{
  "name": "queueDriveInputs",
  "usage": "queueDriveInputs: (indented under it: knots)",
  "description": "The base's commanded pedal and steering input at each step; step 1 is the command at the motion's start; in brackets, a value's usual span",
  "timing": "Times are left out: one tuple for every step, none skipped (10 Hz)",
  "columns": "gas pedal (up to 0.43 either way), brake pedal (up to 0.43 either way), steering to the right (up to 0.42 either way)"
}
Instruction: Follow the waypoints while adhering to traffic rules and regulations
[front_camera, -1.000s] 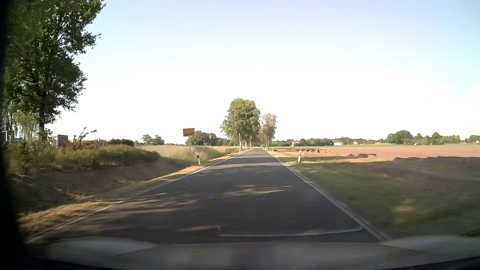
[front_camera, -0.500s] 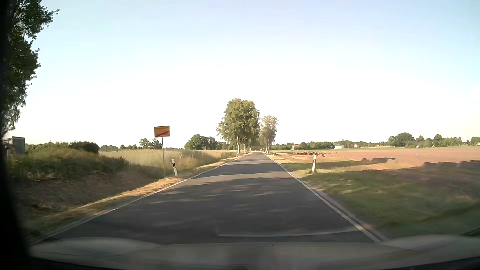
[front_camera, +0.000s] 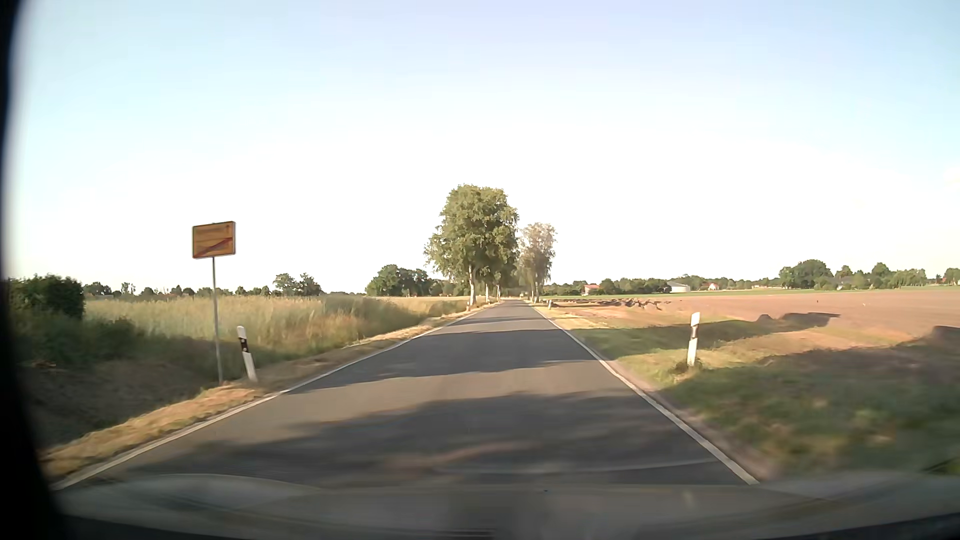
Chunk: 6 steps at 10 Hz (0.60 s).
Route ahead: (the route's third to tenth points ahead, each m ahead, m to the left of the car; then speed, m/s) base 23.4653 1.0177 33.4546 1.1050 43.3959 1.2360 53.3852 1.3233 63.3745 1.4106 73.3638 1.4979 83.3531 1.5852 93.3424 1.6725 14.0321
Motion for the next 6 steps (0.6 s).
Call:
queueDriveInputs:
  knots:
    - [0.331,0.006,0.002]
    - [0.339,0.006,0.002]
    - [0.339,0.006,0.002]
    - [0.370,0.006,0.001]
    - [0.378,0.006,0.001]
    - [0.378,0.006,0.001]
